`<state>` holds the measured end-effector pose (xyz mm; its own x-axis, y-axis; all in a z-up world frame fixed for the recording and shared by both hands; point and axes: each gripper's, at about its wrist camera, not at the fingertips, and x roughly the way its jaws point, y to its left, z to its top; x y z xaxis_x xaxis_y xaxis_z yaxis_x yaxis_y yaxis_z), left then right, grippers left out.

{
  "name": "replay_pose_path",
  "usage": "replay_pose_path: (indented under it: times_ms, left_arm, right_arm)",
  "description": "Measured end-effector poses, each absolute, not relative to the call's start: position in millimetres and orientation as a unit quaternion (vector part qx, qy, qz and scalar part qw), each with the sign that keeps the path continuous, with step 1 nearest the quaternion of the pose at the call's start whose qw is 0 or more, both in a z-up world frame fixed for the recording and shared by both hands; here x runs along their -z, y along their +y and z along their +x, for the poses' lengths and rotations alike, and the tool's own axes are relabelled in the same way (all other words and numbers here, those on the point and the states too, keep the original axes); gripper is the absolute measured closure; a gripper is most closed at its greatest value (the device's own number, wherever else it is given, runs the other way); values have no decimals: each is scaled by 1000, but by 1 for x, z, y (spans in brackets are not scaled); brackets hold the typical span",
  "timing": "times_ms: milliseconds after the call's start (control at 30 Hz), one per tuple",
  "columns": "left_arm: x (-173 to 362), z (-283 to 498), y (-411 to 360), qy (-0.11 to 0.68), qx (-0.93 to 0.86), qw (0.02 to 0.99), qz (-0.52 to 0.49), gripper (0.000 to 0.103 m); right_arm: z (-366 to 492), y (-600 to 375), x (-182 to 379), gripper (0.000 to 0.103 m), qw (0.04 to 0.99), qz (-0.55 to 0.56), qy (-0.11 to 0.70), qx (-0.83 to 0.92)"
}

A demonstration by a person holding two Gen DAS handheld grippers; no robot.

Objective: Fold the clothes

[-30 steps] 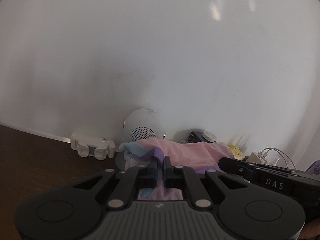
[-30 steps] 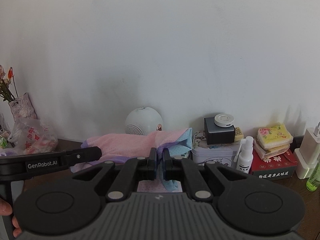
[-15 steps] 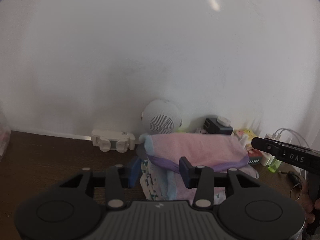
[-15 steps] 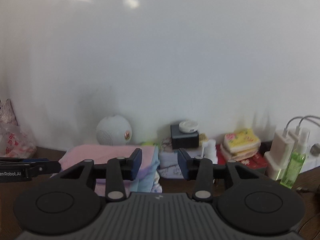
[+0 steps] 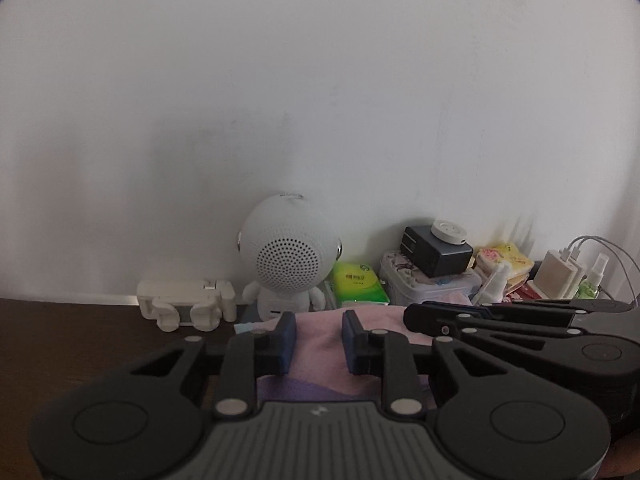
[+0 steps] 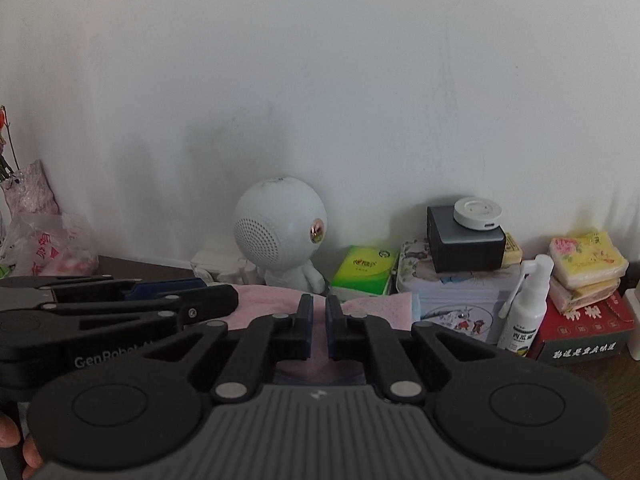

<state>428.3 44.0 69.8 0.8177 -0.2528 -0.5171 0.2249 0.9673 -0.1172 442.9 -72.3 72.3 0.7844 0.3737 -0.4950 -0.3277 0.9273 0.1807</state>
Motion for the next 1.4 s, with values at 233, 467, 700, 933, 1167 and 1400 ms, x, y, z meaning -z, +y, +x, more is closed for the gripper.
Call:
replay_pose_path:
  times_ms: [233, 467, 700, 933, 1167, 1400]
  left_arm:
    - [-77, 422, 60, 258, 122, 957, -48, 74]
    - [-82, 412, 61, 262, 103, 959, -44, 71]
    - [-140, 322, 84, 208, 72, 973, -71, 35]
    - [-151, 193, 85, 226, 60, 968, -96, 14]
    - [-97, 89, 58, 285, 80, 952, -80, 10]
    - [-46, 17, 38, 304, 67, 950, -38, 10]
  right_arm:
    - [434, -84, -80, 95, 948, 46, 259, -178]
    - [412, -92, -100, 92, 955, 35, 248, -161]
    - [322, -125, -171, 26, 974, 25, 176, -143]
    - [200, -159, -202, 0, 967, 39, 208, -140]
    - [96, -173, -147, 0, 959, 53, 260, -96]
    - [18, -179, -64, 0, 945, 34, 315, -79]
